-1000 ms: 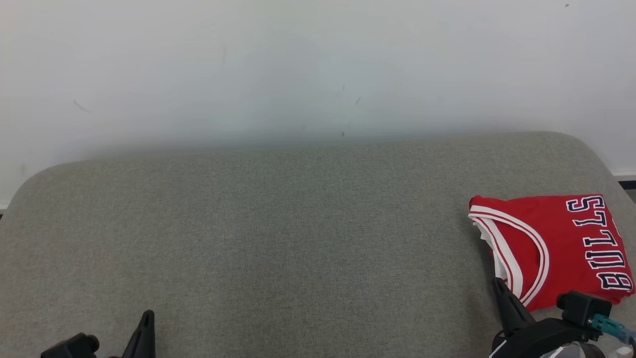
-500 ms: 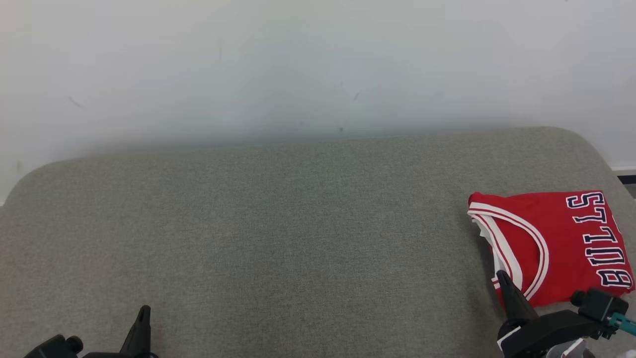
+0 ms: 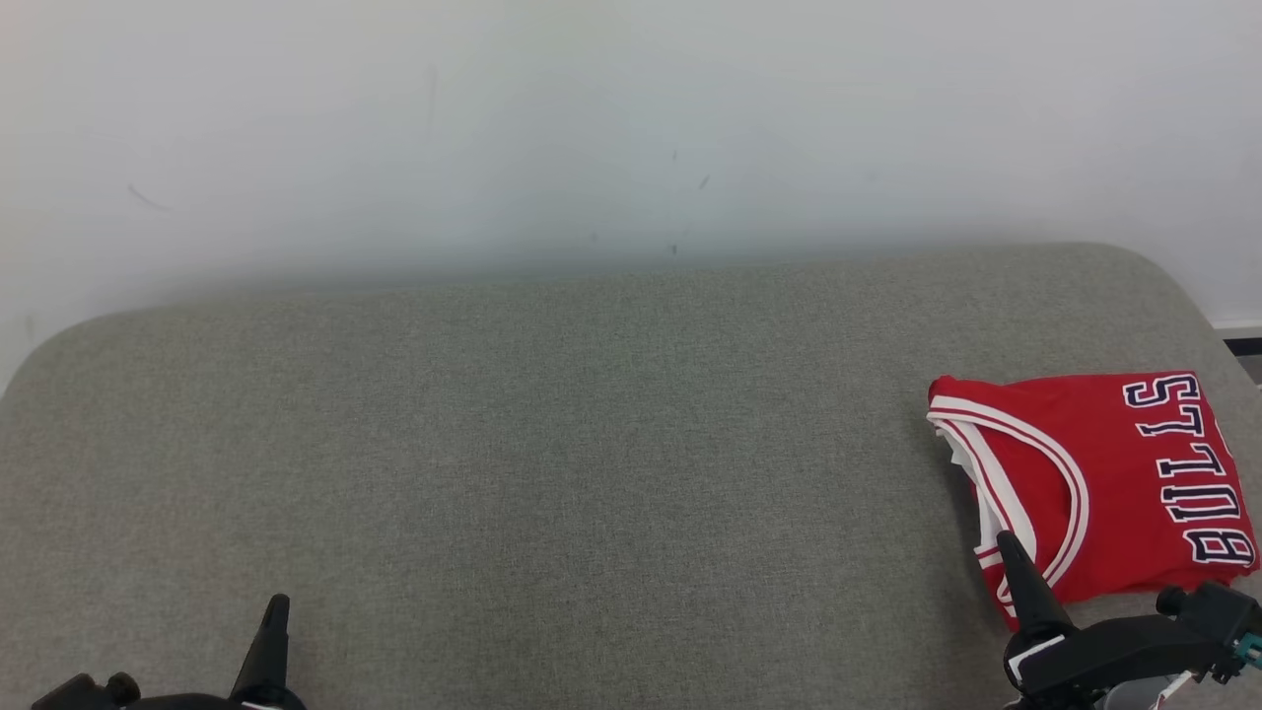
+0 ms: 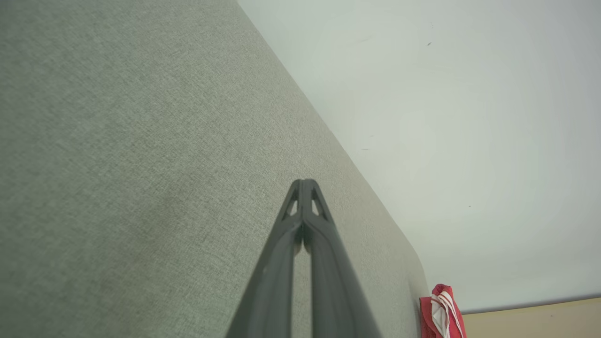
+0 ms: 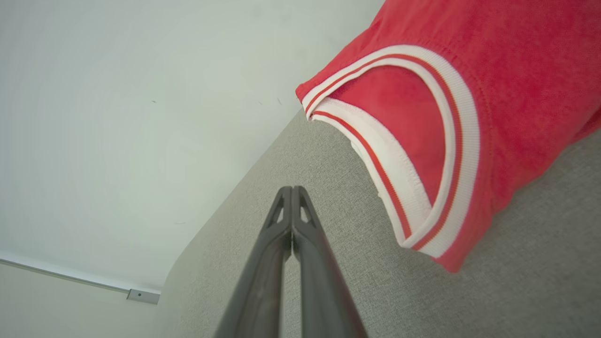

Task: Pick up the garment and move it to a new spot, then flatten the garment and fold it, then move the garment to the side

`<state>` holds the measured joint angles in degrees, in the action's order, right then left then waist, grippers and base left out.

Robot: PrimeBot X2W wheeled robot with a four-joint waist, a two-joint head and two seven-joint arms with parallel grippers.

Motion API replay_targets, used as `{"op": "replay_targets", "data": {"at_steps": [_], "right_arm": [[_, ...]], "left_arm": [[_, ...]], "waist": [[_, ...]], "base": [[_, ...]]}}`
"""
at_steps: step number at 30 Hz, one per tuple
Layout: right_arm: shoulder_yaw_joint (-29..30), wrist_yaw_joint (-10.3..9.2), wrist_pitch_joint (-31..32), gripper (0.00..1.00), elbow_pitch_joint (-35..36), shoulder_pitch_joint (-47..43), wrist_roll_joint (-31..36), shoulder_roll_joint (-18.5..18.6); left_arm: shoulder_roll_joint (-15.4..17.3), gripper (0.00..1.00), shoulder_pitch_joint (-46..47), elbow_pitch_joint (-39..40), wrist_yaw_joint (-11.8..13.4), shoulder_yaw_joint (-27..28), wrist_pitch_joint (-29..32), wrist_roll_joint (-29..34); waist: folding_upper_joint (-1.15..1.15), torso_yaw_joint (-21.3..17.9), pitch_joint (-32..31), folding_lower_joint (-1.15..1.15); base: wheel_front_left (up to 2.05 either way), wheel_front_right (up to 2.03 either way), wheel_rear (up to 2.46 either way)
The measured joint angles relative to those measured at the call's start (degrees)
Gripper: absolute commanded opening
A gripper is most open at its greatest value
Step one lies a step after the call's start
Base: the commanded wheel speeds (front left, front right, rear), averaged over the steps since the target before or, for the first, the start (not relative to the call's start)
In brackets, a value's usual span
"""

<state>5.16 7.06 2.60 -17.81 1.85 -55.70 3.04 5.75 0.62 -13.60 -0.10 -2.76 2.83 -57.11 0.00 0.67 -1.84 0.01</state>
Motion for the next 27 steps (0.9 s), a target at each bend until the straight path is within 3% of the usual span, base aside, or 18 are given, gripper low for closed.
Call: {"op": "replay_targets", "data": {"at_steps": [27], "right_arm": [[1.49, 0.01, 2.04, 0.00, 0.67, 1.36, -20.71, -0.27]], "left_arm": [[-2.02, 0.00, 2.31, -1.89, -4.03, 4.46, 2.25, -20.03]], "waist": [[0.00, -0.40, 1.15, 0.00]], "base": [[0.00, 0.00, 0.00]]}}
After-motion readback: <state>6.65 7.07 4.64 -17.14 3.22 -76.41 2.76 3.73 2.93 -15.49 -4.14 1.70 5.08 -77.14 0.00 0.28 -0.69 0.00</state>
